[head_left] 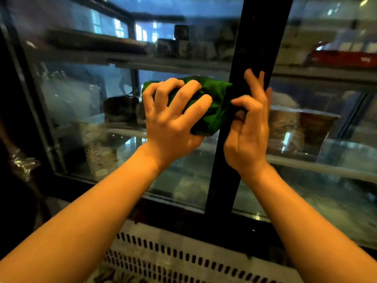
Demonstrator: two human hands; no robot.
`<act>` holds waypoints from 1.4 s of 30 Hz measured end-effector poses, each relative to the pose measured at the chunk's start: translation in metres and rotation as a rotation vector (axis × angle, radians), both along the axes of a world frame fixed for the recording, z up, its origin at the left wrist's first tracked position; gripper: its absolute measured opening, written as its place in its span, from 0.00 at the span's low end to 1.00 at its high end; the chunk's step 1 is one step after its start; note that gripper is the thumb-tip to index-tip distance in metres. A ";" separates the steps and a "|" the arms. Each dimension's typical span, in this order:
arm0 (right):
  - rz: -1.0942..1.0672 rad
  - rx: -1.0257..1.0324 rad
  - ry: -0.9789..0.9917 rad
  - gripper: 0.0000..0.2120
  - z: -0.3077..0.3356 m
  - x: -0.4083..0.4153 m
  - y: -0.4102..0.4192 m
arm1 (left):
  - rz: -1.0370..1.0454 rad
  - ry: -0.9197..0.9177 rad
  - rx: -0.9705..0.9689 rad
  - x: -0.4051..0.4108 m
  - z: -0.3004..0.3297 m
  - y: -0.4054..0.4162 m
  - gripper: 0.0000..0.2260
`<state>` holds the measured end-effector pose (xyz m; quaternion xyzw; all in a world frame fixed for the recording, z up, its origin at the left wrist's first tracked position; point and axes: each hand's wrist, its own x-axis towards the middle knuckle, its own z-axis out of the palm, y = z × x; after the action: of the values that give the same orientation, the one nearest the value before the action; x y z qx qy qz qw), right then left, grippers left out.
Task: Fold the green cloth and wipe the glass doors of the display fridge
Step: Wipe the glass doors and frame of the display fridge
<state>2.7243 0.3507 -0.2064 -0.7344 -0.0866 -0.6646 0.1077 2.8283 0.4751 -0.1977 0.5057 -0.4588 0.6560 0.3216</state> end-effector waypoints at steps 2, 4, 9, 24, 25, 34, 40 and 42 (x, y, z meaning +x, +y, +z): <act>-0.001 -0.002 0.012 0.16 -0.001 0.000 -0.001 | -0.019 0.022 0.041 -0.003 -0.022 0.000 0.12; -0.020 -0.007 0.015 0.20 0.000 0.000 0.000 | -0.024 0.024 0.072 -0.008 -0.045 0.001 0.12; -0.113 -0.070 0.056 0.21 0.002 -0.002 0.000 | -0.043 0.059 0.131 -0.015 -0.088 0.002 0.10; -0.286 -0.133 0.059 0.21 0.000 0.000 0.002 | -0.010 0.114 0.298 -0.012 -0.171 0.018 0.11; -0.294 -0.133 0.054 0.21 -0.001 0.000 0.001 | -0.014 0.155 0.255 -0.011 -0.157 0.017 0.14; -0.315 -0.140 0.049 0.23 -0.002 0.004 -0.003 | 0.037 0.070 0.136 0.002 0.016 0.012 0.16; -0.341 -0.129 0.060 0.23 -0.002 0.004 -0.002 | 0.108 0.054 0.202 0.002 0.087 0.015 0.21; -0.350 -0.133 0.064 0.23 -0.002 0.003 -0.001 | 0.132 0.105 0.203 -0.001 0.109 0.013 0.26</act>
<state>2.7276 0.3498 -0.2083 -0.7644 0.0022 -0.6423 -0.0554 2.8272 0.4885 -0.0886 0.5986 -0.4709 0.5985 0.2483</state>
